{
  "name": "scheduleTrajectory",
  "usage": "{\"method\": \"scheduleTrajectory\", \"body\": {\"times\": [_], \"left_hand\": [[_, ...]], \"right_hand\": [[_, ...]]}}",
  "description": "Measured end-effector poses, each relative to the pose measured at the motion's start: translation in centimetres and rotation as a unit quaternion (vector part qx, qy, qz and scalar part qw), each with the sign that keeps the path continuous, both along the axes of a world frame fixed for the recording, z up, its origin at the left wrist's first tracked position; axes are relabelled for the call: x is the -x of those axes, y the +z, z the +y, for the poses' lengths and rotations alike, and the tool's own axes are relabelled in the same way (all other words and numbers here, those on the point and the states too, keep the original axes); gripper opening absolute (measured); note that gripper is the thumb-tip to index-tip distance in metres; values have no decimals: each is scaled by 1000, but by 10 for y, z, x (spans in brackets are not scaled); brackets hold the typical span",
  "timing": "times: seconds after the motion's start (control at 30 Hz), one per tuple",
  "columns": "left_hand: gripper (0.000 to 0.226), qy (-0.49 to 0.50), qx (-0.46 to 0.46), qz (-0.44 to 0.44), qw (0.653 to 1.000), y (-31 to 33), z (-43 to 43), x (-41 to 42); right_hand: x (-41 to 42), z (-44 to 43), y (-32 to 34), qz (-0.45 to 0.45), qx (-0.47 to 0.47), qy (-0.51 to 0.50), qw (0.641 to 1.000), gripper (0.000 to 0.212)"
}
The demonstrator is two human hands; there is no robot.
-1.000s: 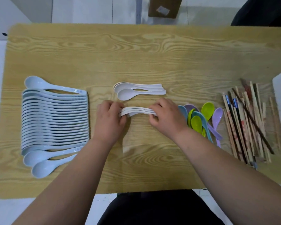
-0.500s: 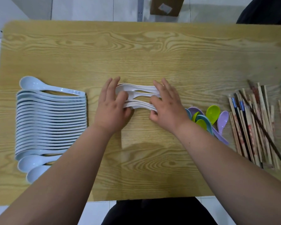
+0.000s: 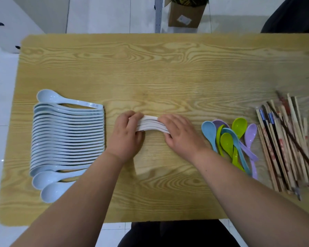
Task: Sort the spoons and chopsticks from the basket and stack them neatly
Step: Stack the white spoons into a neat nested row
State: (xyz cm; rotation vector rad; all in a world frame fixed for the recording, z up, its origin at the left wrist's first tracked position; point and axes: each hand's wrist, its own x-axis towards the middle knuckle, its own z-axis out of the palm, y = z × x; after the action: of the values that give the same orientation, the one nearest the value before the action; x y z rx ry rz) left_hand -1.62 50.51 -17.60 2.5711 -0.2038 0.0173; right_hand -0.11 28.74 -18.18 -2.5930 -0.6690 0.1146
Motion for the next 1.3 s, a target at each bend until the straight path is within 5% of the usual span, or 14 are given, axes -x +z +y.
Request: {"method": "scheduleTrajectory", "body": {"times": [0.43,0.8,1.1,1.3], "left_hand": [[47,7,59,-31,998,-6,-7,46],[47,12,63,-68,996,-15,-10,45],[71,89,99,-39,990,-12,-11,49],[60,109,102,-34,988,-15,-11,47]], "right_hand": [[53,-4,-22,-120,14,-41,992,45],[57,-2,-19,-102,25,-80,991,47],[58,-2,-23,-107,20,-88,990,46],[57,-2,-23,-124,18,-79,989,43]]}}
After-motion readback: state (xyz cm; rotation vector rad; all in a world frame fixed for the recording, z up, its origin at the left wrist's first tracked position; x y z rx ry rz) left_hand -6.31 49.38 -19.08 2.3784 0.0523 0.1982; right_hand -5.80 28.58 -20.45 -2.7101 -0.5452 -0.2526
